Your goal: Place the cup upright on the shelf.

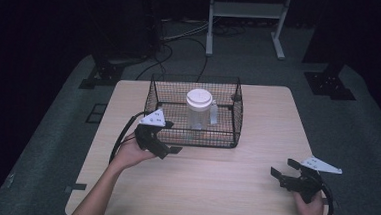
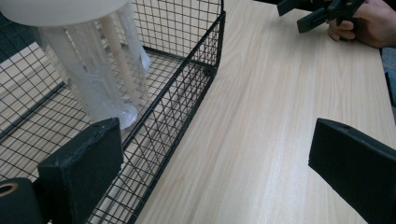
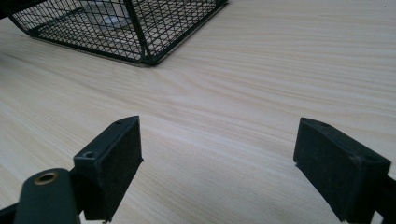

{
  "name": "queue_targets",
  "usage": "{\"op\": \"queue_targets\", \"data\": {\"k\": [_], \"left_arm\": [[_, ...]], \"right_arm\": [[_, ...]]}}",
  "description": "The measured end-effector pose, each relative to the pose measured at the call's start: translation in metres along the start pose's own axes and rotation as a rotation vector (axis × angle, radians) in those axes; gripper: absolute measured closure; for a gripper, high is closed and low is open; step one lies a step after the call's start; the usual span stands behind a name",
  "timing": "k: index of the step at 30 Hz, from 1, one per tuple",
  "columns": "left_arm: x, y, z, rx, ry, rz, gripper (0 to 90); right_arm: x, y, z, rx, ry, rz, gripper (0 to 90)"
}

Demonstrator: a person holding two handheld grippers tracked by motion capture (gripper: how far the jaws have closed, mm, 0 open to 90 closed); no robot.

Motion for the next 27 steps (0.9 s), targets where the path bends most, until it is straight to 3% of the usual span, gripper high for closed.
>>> {"op": "queue_targets", "data": {"k": [13, 18, 27], "left_arm": [[0.01, -0.021, 0.007, 0.007, 0.01, 0.015, 2.2], [0.015, -0.029, 0.012, 0.032, 0.008, 0.041, 2.2], [0.026, -0.041, 0.023, 0.056, 0.023, 0.041, 2.2]], "right_arm": [[0.0, 0.0, 0.0, -0.002, 0.0, 0.001, 14.3], [0.0, 0.0, 0.0, -0.003, 0.0, 0.003, 14.3], [0.0, 0.0, 0.0, -0.004, -0.003, -0.001, 14.3]]}}
Point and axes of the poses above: each handheld gripper's, and its own axes: z roughly backward along the jaws, y roughly out of its top, x roughly to its right, the point moved 7 cm from there along -z, roughly forward along the jaws, and after that the axes turned 13 degrees about x, right-handed, at the moved point
